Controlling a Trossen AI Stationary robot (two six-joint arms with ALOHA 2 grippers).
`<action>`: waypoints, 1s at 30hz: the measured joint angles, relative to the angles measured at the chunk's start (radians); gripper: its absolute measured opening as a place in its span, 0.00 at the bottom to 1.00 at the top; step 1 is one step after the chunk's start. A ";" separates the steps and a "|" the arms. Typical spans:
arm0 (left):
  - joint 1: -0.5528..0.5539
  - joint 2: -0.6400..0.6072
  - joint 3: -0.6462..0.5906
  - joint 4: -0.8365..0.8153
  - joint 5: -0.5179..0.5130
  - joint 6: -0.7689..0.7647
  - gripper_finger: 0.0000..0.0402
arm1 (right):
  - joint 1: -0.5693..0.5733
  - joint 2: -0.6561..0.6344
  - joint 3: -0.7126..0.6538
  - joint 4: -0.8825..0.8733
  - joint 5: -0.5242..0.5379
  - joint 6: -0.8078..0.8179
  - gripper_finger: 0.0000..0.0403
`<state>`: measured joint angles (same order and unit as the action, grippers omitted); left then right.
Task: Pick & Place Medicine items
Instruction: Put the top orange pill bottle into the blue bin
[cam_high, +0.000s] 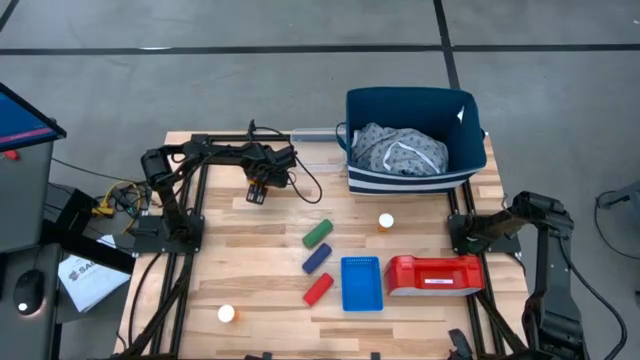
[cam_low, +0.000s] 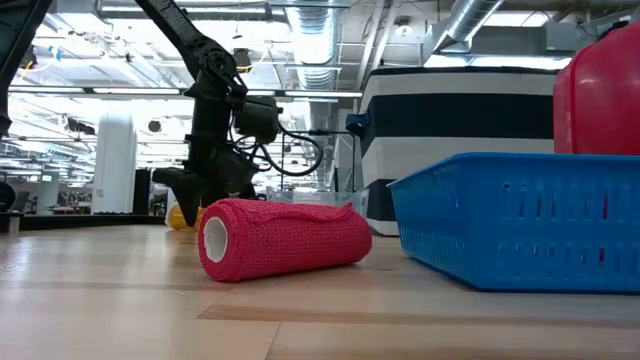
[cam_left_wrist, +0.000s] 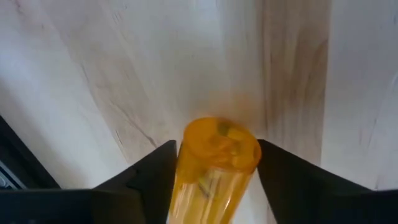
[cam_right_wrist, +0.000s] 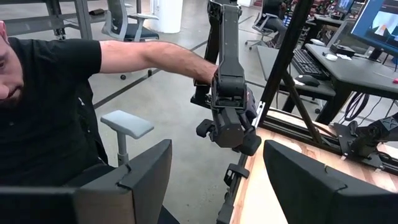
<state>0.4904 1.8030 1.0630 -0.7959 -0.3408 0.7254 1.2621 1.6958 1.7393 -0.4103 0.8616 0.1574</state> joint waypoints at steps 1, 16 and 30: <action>0.000 0.000 0.000 0.000 0.001 -0.001 0.47 | 0.000 0.000 0.000 0.000 0.000 0.000 0.62; -0.033 -0.003 0.000 0.012 0.010 -0.034 0.42 | 0.000 0.000 0.000 0.000 0.000 0.008 0.62; -0.191 -0.280 0.000 0.025 0.229 -0.214 0.42 | 0.001 0.000 0.000 0.000 0.000 0.011 0.62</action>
<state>0.2998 1.5234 1.0626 -0.7708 -0.1120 0.5111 1.2629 1.6958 1.7390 -0.4107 0.8619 0.1684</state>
